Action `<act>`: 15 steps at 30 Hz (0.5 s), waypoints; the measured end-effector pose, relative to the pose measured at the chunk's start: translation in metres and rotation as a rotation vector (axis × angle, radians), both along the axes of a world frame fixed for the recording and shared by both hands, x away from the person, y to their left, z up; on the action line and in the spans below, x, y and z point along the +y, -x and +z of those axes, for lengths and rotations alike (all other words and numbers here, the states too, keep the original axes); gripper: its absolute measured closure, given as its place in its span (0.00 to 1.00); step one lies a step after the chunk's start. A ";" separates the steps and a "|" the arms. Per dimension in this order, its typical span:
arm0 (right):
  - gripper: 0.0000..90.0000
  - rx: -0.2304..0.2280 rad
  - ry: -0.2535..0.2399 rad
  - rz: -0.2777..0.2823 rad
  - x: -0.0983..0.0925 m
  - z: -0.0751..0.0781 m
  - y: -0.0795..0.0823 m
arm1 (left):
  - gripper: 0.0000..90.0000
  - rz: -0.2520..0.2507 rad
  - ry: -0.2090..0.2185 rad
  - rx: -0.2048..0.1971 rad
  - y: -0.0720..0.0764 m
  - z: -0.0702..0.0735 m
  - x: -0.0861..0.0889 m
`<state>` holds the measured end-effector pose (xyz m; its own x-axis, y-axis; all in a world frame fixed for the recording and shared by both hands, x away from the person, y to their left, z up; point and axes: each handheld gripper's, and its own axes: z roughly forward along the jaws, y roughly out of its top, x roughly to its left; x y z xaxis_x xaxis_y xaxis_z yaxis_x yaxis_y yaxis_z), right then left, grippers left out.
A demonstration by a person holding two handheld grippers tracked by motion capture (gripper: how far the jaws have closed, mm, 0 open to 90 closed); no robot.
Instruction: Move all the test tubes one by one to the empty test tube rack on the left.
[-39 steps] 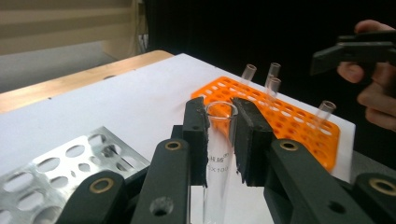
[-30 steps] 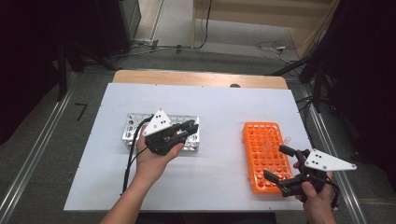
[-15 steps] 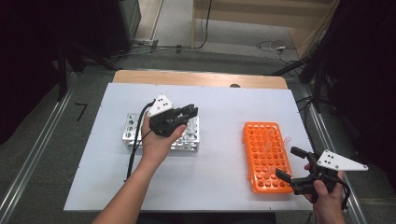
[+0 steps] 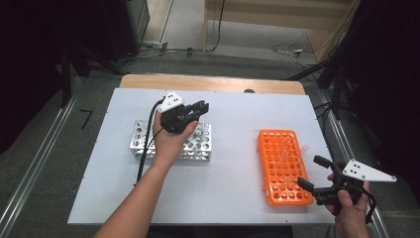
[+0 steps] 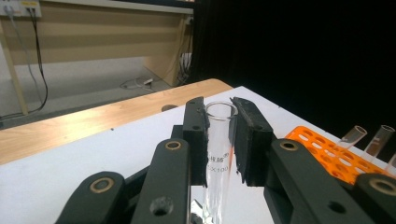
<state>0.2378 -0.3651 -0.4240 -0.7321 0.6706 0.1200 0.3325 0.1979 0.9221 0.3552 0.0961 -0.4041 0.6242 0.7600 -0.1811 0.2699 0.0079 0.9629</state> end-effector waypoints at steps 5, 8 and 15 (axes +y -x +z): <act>0.00 0.005 -0.003 -0.010 -0.003 -0.002 -0.001 | 0.84 0.010 0.008 0.007 -0.007 -0.005 -0.001; 0.00 0.009 -0.005 -0.013 -0.004 -0.002 -0.002 | 0.84 0.014 -0.001 0.014 -0.010 -0.007 -0.002; 0.00 0.012 -0.008 -0.015 -0.005 -0.003 -0.002 | 0.84 0.022 -0.006 0.024 -0.014 -0.012 -0.005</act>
